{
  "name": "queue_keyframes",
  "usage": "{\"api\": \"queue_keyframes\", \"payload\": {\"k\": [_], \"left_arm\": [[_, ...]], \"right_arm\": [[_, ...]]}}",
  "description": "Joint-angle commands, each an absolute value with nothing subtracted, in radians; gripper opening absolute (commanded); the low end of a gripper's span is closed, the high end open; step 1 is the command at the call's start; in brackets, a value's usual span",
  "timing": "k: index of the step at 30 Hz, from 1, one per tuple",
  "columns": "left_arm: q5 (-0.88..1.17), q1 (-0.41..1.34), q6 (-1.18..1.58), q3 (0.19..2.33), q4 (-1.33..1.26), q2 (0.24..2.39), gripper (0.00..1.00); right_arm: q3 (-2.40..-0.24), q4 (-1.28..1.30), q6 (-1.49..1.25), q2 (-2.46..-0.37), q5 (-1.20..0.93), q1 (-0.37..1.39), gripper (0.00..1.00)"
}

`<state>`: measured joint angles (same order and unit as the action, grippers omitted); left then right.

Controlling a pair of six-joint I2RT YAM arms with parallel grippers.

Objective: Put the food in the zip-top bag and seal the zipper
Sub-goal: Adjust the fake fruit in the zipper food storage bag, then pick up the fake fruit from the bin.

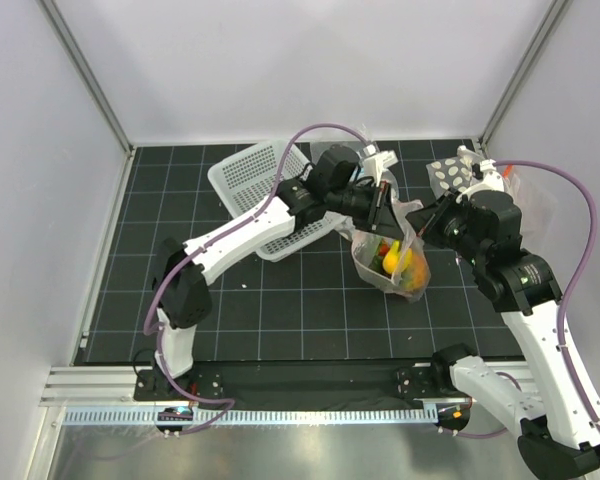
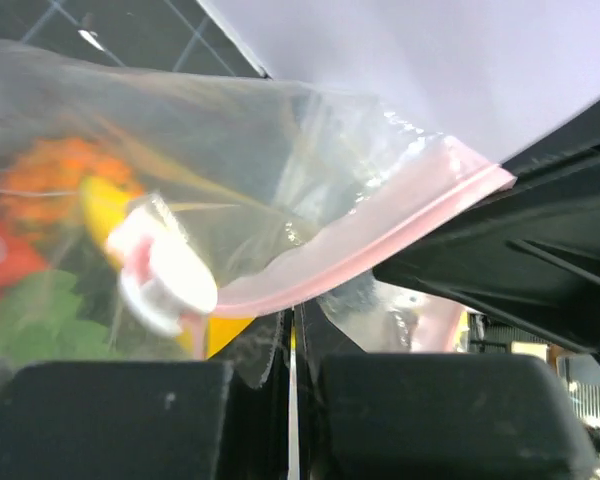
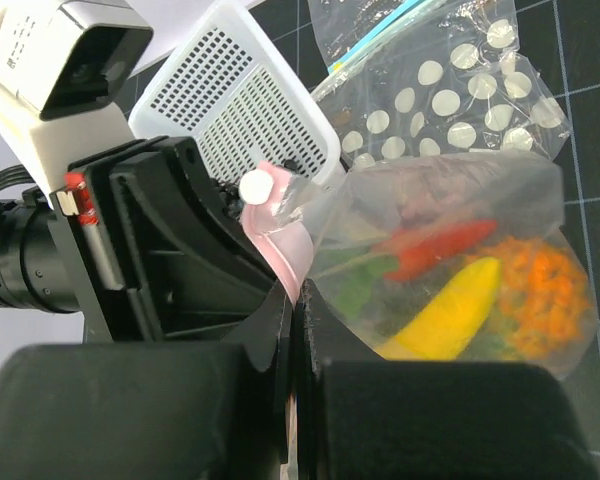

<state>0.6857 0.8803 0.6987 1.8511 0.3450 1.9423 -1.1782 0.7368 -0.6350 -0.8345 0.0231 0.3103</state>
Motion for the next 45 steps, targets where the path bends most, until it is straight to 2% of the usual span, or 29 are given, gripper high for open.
{"api": "queue_keyframes", "payload": {"k": [1, 3, 4, 5, 7, 9, 14, 15, 16, 21, 24, 28, 32, 37, 41, 45], "left_arm": [[0.606, 0.877, 0.655, 1.893, 0.35, 1.901, 0.18], [0.536, 0.88, 0.591, 1.916, 0.443, 1.896, 0.4], [0.503, 0.888, 0.566, 1.93, 0.475, 1.876, 0.55], [0.477, 0.893, 0.548, 1.933, 0.497, 1.864, 0.61], [0.436, 0.902, 0.508, 1.924, 0.531, 1.832, 0.68], [0.422, 0.902, 0.491, 1.907, 0.547, 1.781, 0.69], [0.325, 0.9, 0.399, 1.882, 0.623, 1.665, 0.83], [0.296, 0.9, 0.385, 1.869, 0.633, 1.643, 0.94], [0.247, 0.9, 0.367, 1.858, 0.653, 1.623, 1.0], [-0.11, 0.868, 0.33, 1.699, 0.612, 1.494, 1.0], [-0.152, 0.801, 0.368, 1.657, 0.603, 1.508, 1.0], [-0.225, 0.738, 0.408, 1.713, 0.71, 1.619, 1.0], [-0.235, 0.703, 0.387, 1.766, 0.784, 1.733, 1.0], [-0.204, 0.677, 0.18, 1.857, 0.883, 1.882, 1.0], [-0.123, 0.631, 0.115, 1.896, 0.862, 1.989, 1.0], [-0.141, 0.597, 0.065, 1.945, 0.865, 2.078, 1.0]], "right_arm": [[-1.2, 0.687, -0.644, -0.816, 0.017, 0.307, 0.01], [-1.198, 0.687, -0.643, -0.815, 0.023, 0.307, 0.01], [-1.198, 0.687, -0.643, -0.815, 0.025, 0.307, 0.01], [-1.197, 0.687, -0.643, -0.816, 0.026, 0.305, 0.01], [-1.197, 0.687, -0.638, -0.818, 0.031, 0.305, 0.01], [-1.197, 0.687, -0.635, -0.824, 0.031, 0.307, 0.01], [-1.193, 0.692, -0.608, -0.831, 0.046, 0.305, 0.01], [-1.195, 0.693, -0.6, -0.837, 0.046, 0.307, 0.01], [-1.196, 0.695, -0.595, -0.839, 0.049, 0.305, 0.01], [-1.197, 0.695, -0.58, -0.844, 0.054, 0.305, 0.01], [-1.184, 0.686, -0.581, -0.839, 0.054, 0.307, 0.01], [-1.175, 0.68, -0.584, -0.838, 0.045, 0.307, 0.01], [-1.173, 0.681, -0.583, -0.838, 0.044, 0.307, 0.01], [-1.173, 0.683, -0.583, -0.833, 0.038, 0.307, 0.01], [-1.173, 0.686, -0.581, -0.833, 0.034, 0.305, 0.01], [-1.167, 0.686, -0.584, -0.825, 0.025, 0.307, 0.01]]}}
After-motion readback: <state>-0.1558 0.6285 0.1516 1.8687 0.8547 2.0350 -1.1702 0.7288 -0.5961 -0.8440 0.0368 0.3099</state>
